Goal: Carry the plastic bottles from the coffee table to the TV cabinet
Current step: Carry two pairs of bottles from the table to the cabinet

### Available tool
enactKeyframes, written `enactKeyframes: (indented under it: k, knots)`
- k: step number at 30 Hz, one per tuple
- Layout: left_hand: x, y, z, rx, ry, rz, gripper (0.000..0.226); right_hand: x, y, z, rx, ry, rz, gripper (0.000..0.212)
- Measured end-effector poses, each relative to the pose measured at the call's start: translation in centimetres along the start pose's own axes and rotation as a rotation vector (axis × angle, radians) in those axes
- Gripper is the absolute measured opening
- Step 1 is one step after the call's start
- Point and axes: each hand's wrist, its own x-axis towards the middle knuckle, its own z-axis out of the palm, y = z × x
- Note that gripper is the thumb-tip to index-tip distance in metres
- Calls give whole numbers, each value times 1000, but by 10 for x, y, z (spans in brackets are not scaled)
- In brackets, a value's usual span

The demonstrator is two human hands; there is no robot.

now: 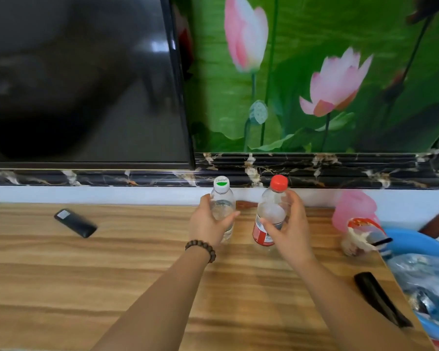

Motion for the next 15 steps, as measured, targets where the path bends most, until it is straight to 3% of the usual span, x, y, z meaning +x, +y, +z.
enactKeyframes:
  k: [15]
  knots:
    - [33,-40,31,-37,-52,-46,82,20,40,47,-15,-47,-64,80]
